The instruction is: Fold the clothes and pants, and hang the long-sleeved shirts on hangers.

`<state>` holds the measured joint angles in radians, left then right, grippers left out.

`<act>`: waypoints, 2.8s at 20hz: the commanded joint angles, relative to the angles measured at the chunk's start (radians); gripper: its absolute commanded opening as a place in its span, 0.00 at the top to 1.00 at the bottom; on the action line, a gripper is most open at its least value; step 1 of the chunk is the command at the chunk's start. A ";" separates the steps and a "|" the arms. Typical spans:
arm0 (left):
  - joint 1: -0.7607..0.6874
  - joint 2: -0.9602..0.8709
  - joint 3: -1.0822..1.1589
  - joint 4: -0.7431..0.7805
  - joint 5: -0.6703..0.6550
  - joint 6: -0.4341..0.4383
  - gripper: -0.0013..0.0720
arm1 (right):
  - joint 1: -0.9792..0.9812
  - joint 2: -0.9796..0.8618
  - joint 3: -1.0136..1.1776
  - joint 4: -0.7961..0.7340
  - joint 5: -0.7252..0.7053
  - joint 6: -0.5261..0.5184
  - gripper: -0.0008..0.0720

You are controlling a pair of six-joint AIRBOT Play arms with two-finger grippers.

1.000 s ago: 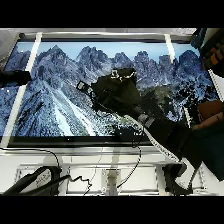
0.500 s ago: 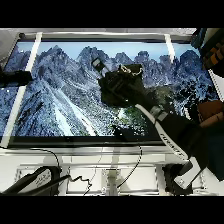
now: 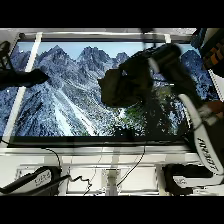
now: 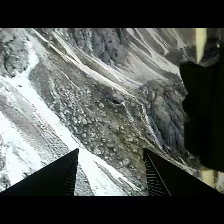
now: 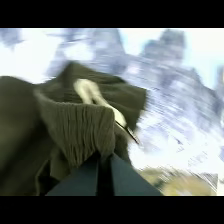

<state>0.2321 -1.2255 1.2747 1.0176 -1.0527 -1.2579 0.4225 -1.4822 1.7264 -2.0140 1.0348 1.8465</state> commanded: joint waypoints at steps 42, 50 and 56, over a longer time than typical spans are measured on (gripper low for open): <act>0.147 0.053 0.125 -0.564 0.622 0.372 0.96 | -0.529 0.323 -0.214 0.286 -0.682 0.240 0.94; 0.362 0.023 0.124 -0.311 0.291 0.368 0.96 | -0.758 0.282 -0.219 0.280 -0.135 0.237 0.94; 0.325 -0.128 0.124 -0.301 0.210 0.368 0.96 | -0.808 0.194 -0.219 0.289 -0.018 0.119 0.94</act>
<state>0.5690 -1.2907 1.3983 0.7033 -0.8005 -0.8902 -0.3656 -1.2503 1.5066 -1.7321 0.9459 2.0144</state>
